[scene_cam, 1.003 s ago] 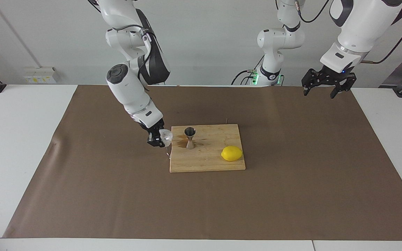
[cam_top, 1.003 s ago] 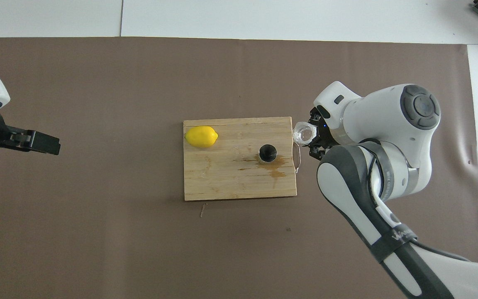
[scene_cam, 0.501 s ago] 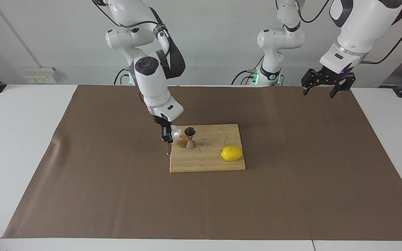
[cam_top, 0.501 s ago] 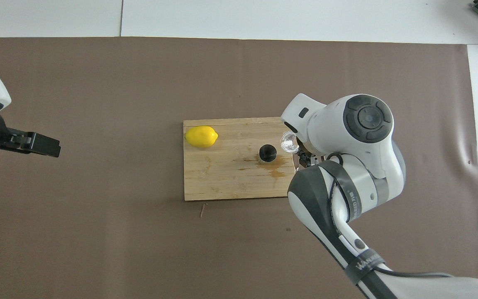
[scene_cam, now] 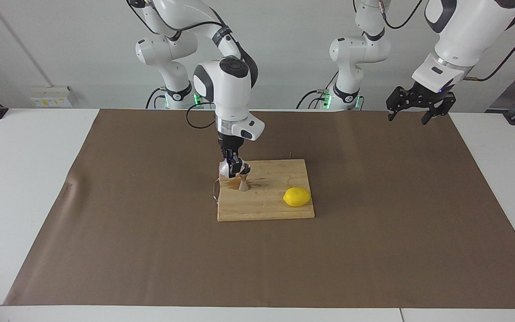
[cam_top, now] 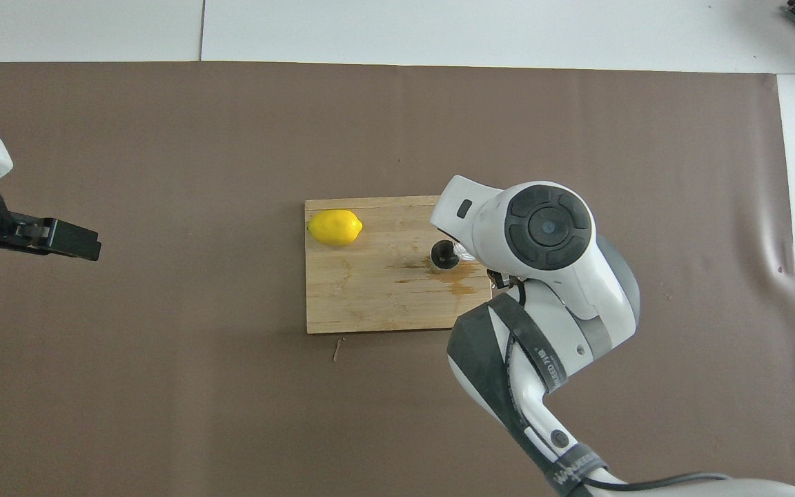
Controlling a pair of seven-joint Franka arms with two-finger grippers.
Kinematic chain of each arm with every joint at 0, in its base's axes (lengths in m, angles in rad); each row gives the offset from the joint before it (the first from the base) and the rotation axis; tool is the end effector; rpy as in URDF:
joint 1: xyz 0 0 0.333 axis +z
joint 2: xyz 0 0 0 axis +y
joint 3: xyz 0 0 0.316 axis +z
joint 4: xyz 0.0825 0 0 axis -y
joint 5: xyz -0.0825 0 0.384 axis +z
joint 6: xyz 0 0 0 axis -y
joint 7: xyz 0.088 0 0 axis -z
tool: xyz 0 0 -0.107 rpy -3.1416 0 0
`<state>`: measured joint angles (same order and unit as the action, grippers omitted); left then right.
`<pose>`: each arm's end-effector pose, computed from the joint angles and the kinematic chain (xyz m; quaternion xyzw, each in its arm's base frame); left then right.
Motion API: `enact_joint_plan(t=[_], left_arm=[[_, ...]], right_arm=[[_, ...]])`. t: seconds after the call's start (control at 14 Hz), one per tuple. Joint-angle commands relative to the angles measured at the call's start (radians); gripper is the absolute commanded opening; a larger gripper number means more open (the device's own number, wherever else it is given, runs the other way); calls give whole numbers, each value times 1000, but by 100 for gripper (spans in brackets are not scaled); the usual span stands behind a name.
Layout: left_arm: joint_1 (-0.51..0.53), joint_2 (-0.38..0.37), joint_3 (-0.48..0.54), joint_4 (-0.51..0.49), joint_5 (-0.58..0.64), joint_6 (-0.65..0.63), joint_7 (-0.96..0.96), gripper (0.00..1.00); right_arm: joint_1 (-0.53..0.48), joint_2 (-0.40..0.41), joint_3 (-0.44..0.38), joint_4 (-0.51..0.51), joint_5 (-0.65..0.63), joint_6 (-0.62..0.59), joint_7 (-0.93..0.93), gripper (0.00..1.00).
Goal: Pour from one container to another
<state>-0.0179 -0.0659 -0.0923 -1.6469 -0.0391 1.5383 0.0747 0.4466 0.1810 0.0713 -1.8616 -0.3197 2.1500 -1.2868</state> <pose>0.5259 -0.0642 0.6216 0.9954 -0.0923 -0.0218 0.0161 0.5439 0.2926 0.4330 0.5496 0.8233 0.0004 0.1419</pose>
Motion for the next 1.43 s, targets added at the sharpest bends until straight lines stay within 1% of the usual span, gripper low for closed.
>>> enact_joint_plan(t=[0.0, 0.21, 0.36, 0.86, 1.0, 1.22, 1.36], left_arm=[[4, -18, -3, -10, -13, -15, -4, 100], [10, -18, -3, -10, -13, -15, -4, 100], [10, -18, -3, -10, -13, -14, -4, 100], [10, -15, -3, -11, -13, -17, -4, 100], [12, -14, -3, -16, -13, -17, -4, 100], [18, -14, -3, -17, -13, -17, -4, 100], [41, -14, -3, -19, -13, -17, -4, 100]], right_arm=[[39, 8, 4, 18, -100, -32, 6, 0], [49, 2, 2, 13, -157, -45, 7, 0], [60, 0, 2, 18, -165, -84, 11, 0], [67, -2, 4, 15, -248, -105, 11, 0], [99, 2, 2, 15, -295, -125, 15, 0], [100, 2, 2, 16, -303, -125, 17, 0], [103, 3, 2, 24, -318, -134, 17, 0]])
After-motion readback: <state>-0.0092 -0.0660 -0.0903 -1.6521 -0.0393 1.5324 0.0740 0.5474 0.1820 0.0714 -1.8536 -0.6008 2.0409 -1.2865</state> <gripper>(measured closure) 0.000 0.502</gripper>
